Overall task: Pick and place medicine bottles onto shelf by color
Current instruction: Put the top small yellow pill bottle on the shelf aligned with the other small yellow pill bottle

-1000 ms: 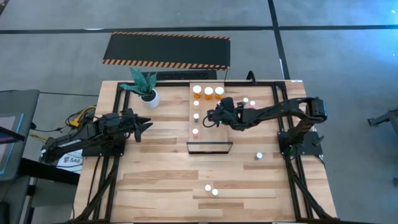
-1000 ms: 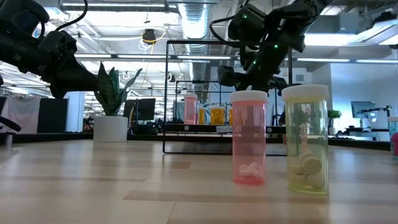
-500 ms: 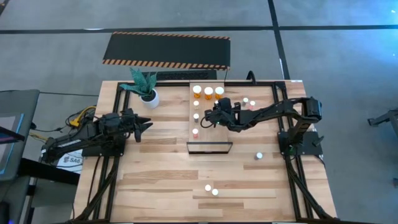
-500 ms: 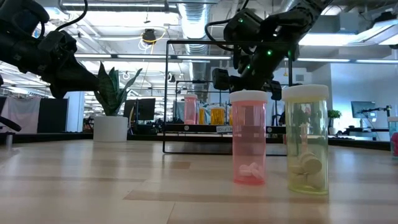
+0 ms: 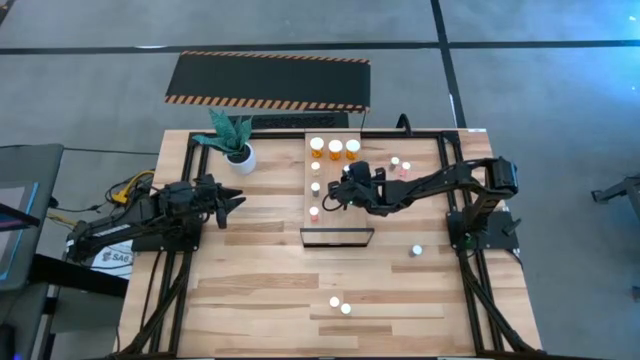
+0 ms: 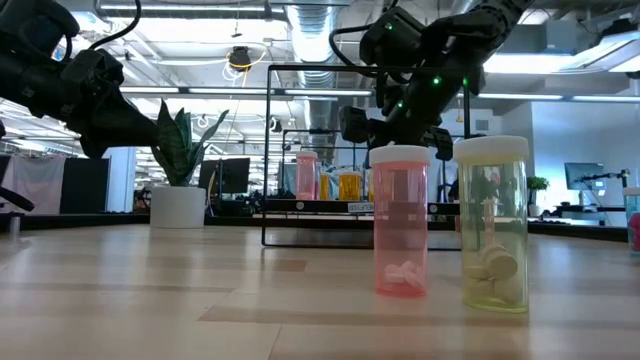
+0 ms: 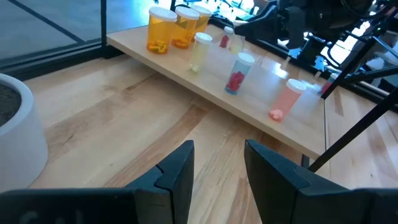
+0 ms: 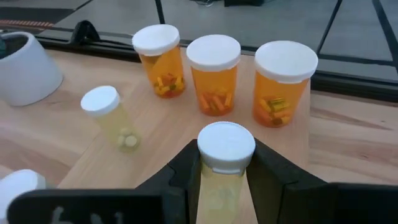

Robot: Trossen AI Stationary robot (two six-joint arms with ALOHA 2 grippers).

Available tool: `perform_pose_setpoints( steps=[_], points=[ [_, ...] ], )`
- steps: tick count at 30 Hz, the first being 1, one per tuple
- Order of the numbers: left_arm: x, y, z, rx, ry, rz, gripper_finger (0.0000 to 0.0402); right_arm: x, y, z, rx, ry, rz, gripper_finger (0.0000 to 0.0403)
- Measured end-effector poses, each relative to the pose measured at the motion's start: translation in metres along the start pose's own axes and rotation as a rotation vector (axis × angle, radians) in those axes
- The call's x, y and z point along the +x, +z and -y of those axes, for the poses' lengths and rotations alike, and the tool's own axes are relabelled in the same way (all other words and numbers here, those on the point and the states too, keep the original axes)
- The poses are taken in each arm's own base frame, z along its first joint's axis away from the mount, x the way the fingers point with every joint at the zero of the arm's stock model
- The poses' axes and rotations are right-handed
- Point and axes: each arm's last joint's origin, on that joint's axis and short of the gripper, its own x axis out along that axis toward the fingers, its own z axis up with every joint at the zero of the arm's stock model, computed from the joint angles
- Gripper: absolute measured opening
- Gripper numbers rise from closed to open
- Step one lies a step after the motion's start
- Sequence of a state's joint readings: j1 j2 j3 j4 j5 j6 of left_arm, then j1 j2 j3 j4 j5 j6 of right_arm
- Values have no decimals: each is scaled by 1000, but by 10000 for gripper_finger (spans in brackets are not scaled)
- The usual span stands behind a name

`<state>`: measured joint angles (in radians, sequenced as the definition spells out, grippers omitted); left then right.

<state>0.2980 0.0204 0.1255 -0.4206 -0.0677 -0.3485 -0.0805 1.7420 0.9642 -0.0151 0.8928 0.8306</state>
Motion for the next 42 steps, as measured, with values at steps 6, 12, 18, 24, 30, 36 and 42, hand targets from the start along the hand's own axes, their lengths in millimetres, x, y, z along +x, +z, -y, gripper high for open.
perform_pose_setpoints(
  steps=[6, 12, 18, 24, 30, 36, 42],
  points=[
    [0, 0, 0, 0, 0, 0, 128, -1, 0, -2, 27, 16, 1, 124],
    [0, 0, 0, 0, 0, 0, 128, 5, -7, -8, 28, 26, 28, 137],
    [0, 0, 0, 0, 1, 0, 128, 10, -15, -12, 16, 28, 46, 134],
    [0, 0, 0, 0, 0, 0, 128, 12, -12, -12, -33, 25, 62, 129],
    [0, 0, 0, 0, 0, 0, 128, 17, -9, -8, -28, 9, 63, 129],
    [0, 0, 0, 0, 0, 0, 128, 17, -11, -7, -46, -2, 51, 134],
    [0, 0, 0, 0, 0, 0, 128, 17, -14, -4, -85, -24, 31, 145]
  ],
)
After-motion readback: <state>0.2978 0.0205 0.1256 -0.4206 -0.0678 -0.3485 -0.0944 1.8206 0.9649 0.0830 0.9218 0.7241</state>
